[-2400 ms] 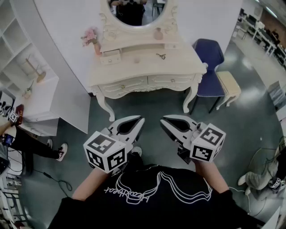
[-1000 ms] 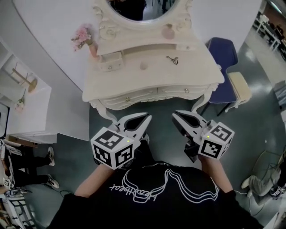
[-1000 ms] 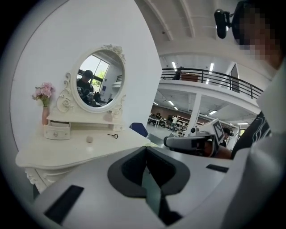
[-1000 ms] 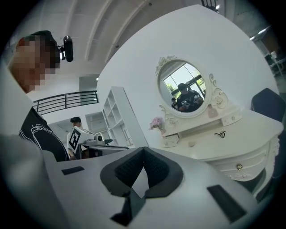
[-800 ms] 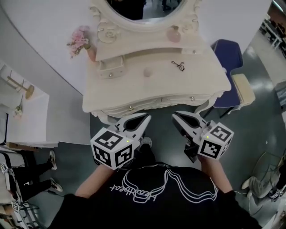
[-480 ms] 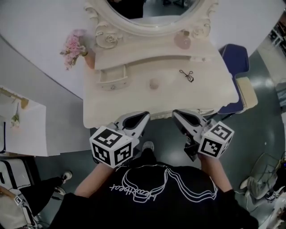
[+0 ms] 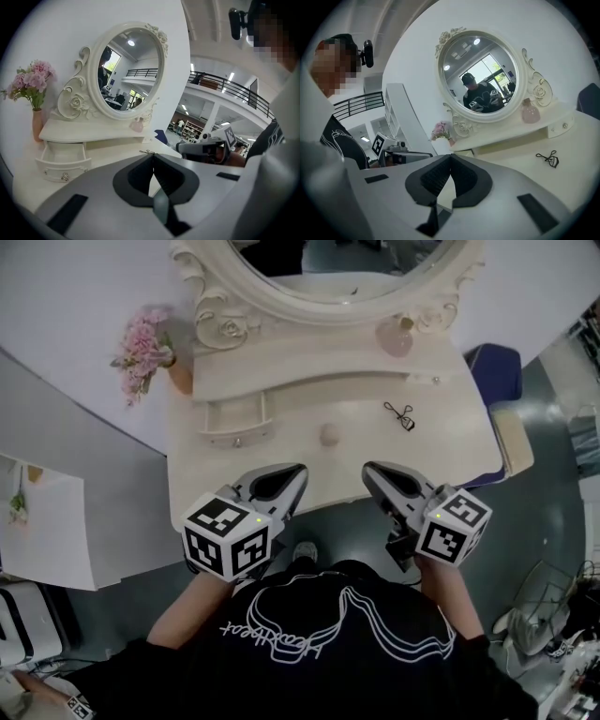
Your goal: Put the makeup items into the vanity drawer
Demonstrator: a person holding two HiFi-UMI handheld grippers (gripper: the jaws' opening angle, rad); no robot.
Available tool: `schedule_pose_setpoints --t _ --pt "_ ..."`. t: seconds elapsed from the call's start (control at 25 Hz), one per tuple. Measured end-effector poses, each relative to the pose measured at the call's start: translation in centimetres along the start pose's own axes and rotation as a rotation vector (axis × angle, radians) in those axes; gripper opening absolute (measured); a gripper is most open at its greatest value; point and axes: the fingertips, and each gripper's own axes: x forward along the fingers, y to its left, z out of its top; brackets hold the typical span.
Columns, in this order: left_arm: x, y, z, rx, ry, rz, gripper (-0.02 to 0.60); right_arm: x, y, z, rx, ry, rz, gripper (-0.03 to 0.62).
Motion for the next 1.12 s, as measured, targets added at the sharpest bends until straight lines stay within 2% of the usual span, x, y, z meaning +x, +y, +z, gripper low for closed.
schedule_pose_setpoints --t 0.4,0.76,0.96,1.12 --pt "1.4 3.0 0.5 -0.021 -0.001 0.033 0.005 2.1 -3.0 -0.4 0.025 0.041 0.025 0.019" --pt "3.5 7.1 0.9 -0.071 0.016 0.093 0.005 6.7 -8.0 -1.0 0.035 0.149 0.050 0.111" --pt "4.2 9.3 -0.2 -0.120 0.055 0.136 0.005 9.4 -11.5 -2.9 0.056 0.231 0.045 0.157" --pt "4.5 10.6 -0.9 -0.159 0.066 0.158 0.005 11.0 -13.0 -5.0 0.021 0.321 0.039 0.209"
